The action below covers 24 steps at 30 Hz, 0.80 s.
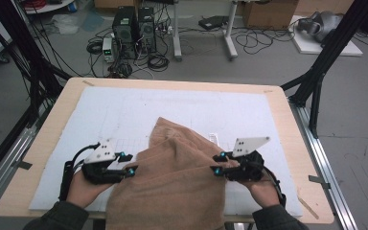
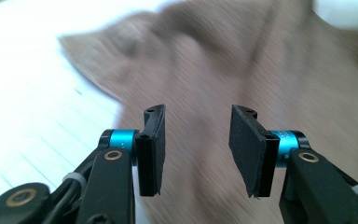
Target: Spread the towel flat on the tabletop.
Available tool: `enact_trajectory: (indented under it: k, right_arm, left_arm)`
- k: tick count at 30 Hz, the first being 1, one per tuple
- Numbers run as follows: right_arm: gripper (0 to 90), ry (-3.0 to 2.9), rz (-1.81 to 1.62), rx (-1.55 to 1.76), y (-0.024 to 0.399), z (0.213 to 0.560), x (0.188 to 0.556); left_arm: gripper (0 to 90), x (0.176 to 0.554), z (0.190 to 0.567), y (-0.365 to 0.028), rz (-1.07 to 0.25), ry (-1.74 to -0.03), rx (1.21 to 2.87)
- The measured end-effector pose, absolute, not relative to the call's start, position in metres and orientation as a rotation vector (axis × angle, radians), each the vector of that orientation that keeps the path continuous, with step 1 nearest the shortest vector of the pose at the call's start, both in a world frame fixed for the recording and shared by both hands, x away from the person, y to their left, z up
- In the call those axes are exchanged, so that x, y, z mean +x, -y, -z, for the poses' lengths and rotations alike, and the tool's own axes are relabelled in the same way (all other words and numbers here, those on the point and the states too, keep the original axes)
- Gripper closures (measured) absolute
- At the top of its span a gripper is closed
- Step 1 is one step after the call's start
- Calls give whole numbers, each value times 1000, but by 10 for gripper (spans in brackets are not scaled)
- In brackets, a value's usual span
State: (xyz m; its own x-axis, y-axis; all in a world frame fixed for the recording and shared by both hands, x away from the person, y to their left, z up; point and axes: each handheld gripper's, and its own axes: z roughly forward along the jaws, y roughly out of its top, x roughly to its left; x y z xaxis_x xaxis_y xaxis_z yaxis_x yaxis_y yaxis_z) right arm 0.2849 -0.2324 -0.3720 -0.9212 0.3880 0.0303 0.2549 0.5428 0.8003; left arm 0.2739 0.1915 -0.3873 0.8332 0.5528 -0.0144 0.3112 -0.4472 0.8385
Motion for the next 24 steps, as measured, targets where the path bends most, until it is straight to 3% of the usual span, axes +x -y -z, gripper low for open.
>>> enact_trajectory:
  k: [7,12,13,15,19,24]
  right_arm:
    - [622,-2636,-1164,786,253,404,336]
    - [609,-2680,-1031,892,258,429,349]
    - [653,-2698,-1005,892,257,434,352]
    - [854,-2731,-1035,855,259,433,354]
    - [865,-2791,-926,813,249,421,370]
    - [853,-2514,-875,861,252,382,397]
  left_arm:
    - [553,324,408,-168,-271,-706,2127]
    - [547,330,423,-158,-240,-718,2201]
    - [550,329,423,-157,-235,-713,2195]
    - [552,326,421,-158,-237,-702,2193]
    - [563,322,418,-158,-239,-687,2193]
    - [579,317,414,-160,-257,-662,2171]
